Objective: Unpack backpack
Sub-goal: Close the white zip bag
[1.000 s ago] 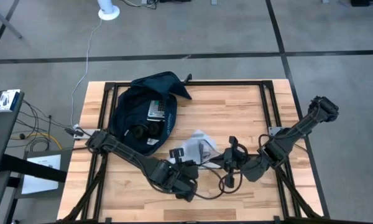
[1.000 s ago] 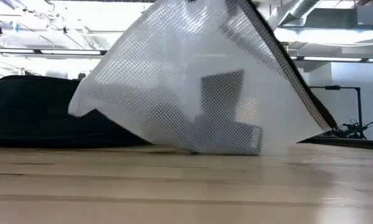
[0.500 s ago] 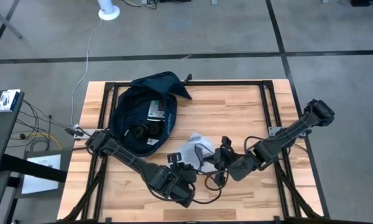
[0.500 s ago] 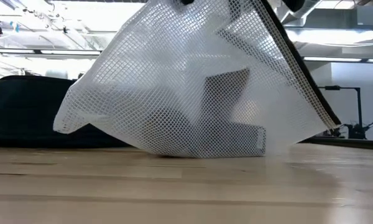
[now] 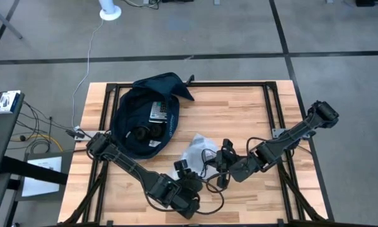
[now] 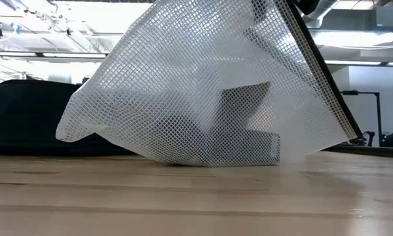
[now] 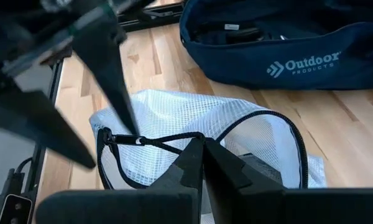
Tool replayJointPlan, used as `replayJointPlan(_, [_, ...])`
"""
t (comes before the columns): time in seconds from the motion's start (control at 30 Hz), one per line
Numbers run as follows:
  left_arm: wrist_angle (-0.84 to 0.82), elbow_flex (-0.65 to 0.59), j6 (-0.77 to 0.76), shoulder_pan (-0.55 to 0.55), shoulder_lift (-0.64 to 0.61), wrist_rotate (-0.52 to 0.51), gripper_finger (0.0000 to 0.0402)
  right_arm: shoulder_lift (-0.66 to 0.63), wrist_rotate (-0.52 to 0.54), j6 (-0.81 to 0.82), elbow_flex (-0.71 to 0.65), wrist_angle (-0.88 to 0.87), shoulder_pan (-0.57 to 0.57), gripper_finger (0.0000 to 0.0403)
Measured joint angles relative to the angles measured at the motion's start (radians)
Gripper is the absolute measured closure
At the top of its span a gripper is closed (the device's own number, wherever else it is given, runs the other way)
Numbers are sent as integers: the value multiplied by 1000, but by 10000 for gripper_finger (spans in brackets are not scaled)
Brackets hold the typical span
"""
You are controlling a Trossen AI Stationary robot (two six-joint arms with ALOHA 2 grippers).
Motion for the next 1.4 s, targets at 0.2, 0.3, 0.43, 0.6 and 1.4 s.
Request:
replayJointPlan(0.2, [35,-8,10,23,-1,8,230,0,-1,-27,0,38,2,403])
replayJointPlan(0.3, [47,-8,10,34,-1,8,230,0,-1,-30,0,36,3,403])
replayJointPlan(0.43, [51,-8,26,48,-1,57,230,0,-1,-30,0,35,6,403])
replayJointPlan(0.6, [47,-8,11,57,-1,103,230,0,-1,-33,0,35,12,403])
replayJointPlan(1.4, [-38,-8,-19,38,-35,15,401,-36,-7,-55,0,25,108,403])
